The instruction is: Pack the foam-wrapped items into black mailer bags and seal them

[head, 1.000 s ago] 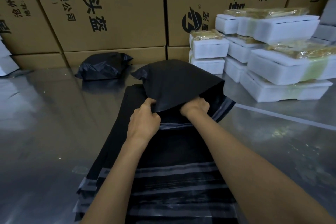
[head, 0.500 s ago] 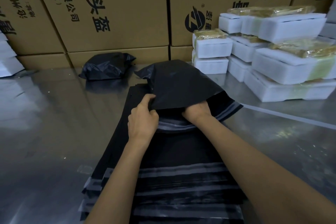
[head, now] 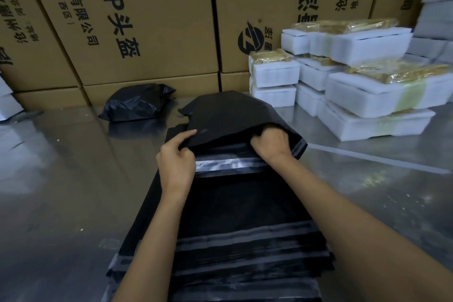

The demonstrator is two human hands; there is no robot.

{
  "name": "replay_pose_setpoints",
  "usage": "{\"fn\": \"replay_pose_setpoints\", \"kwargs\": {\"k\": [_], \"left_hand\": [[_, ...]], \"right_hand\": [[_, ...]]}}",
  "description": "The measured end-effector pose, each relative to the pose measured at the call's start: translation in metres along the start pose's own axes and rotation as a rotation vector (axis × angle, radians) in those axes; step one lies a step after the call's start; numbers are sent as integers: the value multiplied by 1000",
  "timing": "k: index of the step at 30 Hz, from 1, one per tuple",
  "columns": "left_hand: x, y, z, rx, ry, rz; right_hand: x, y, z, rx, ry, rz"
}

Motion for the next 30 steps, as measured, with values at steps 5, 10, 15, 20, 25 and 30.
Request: {"fn": "replay_pose_setpoints", "kwargs": {"k": [5, 10, 15, 20, 25, 30], "left_hand": [[-12, -8, 5, 33, -77, -42], [-19, 14, 8, -62, 15, -76], [-15, 34, -16, -91, 249, 66], [-15, 33, -47, -54, 652, 317], [-29, -12, -28, 29, 654, 345], [48, -70, 24, 153, 460, 196]], "right_hand": [[-29, 20, -14, -34, -51, 34], [-43, 6, -47, -31, 107, -66], [-47, -15, -85, -53, 409, -227], [-61, -13, -128, -115, 730, -212], [-135, -6, -79, 51, 364, 109], [-121, 48, -8, -224, -21, 120]]}}
Point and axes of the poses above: each hand's wrist, its own z-axis towards the middle knuckle, its own x-axis out of the palm, y = z × x, the point moved 10 cm from there along z, towards the middle knuckle, and after that the axes turned 10 degrees about -y, right-handed, at the moved point
